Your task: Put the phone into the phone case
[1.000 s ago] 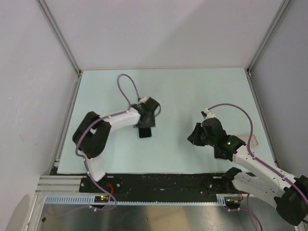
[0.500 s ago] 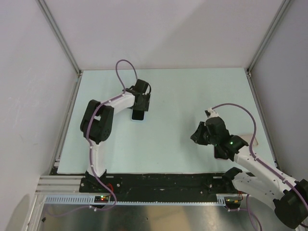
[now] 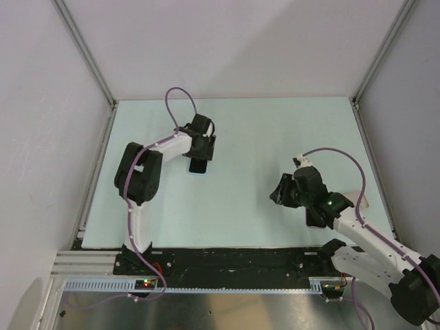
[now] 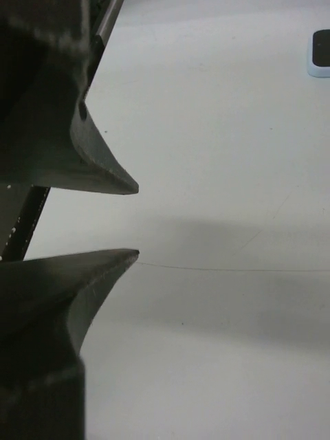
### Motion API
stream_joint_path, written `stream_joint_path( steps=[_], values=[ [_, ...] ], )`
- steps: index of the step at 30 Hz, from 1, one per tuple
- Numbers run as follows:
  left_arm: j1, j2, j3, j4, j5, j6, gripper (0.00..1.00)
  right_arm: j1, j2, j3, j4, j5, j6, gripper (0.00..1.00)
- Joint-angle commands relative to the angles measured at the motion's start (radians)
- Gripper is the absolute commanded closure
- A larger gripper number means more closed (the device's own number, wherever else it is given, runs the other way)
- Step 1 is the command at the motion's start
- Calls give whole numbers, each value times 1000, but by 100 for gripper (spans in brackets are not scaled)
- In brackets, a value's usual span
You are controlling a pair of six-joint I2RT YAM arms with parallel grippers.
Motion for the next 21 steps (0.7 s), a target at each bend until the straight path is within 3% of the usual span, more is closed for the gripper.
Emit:
stream_joint_path(
  steps=[1,5,7,13,17,21],
  values=[
    [6,-42,-33,19,-13,-21,36,-22,11,20,-15,41,7,49],
    [14,-95,-38,14,-82,-20,8,-53,12,48,-63,86,17,36],
    [21,-148,-33,11,-120,-25,2,-75,3,54,-95,119,27,36],
    [21,-340,-40,-26,-241,-184,0,-204,2,54,-215,220,51,38],
    [-47,-480,-120,-27,-243,-313,0,-316,13,39,-234,232,45,39],
    [-157,-603,-220,-3,-157,-395,0,-419,27,36,-255,242,61,39]
  ],
)
